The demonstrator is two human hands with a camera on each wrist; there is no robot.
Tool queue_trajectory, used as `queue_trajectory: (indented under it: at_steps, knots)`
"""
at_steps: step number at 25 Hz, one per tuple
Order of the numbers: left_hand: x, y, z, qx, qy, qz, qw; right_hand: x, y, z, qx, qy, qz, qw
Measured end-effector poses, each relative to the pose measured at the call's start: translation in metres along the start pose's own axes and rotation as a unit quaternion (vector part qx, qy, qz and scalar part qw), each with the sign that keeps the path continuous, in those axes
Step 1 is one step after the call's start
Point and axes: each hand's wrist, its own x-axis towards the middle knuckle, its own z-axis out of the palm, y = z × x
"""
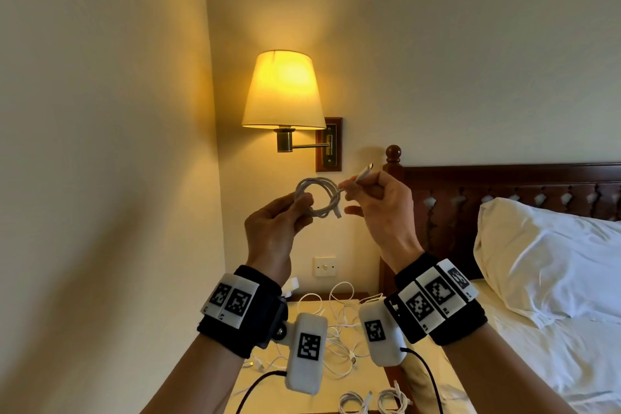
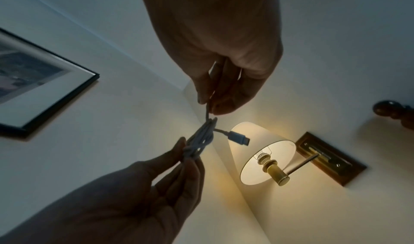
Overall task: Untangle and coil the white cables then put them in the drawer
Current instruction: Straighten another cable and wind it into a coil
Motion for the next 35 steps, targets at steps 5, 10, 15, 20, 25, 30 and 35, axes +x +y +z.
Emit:
queue_trajectory:
  at_steps: [5, 10, 15, 20, 25, 30, 35]
  knots:
    - [0.003, -0.012, 0.002, 0.105, 0.016, 0.128, 0.986, -0.006, -0.006, 0.002, 0.069, 0.033, 0.007, 0.997]
    - [0.005, -0.014, -0.007, 0.253, -0.107, 0.24, 0.931, 0.006, 0.0, 0.0, -0.05, 0.041, 0.038, 0.997]
    - [0.017, -0.003, -0.019, 0.272, -0.119, 0.244, 0.923, 0.017, 0.0, -0.013, -0.158, -0.19, 0.06, 0.967]
    - [0.016, -0.013, -0.014, 0.262, -0.024, 0.207, 0.942, 0.012, 0.004, -0.01, -0.097, -0.259, 0.147, 0.95]
    - [0.01, -0.02, -0.008, 0.254, 0.045, 0.188, 0.948, 0.003, 0.002, -0.001, -0.011, -0.254, 0.216, 0.943]
    - [0.01, -0.018, -0.01, 0.242, 0.014, 0.13, 0.962, 0.001, 0.009, -0.005, 0.084, -0.231, 0.228, 0.942]
    - [0.007, -0.014, -0.018, 0.225, -0.073, 0.01, 0.971, -0.003, 0.023, -0.006, 0.148, -0.132, 0.235, 0.952]
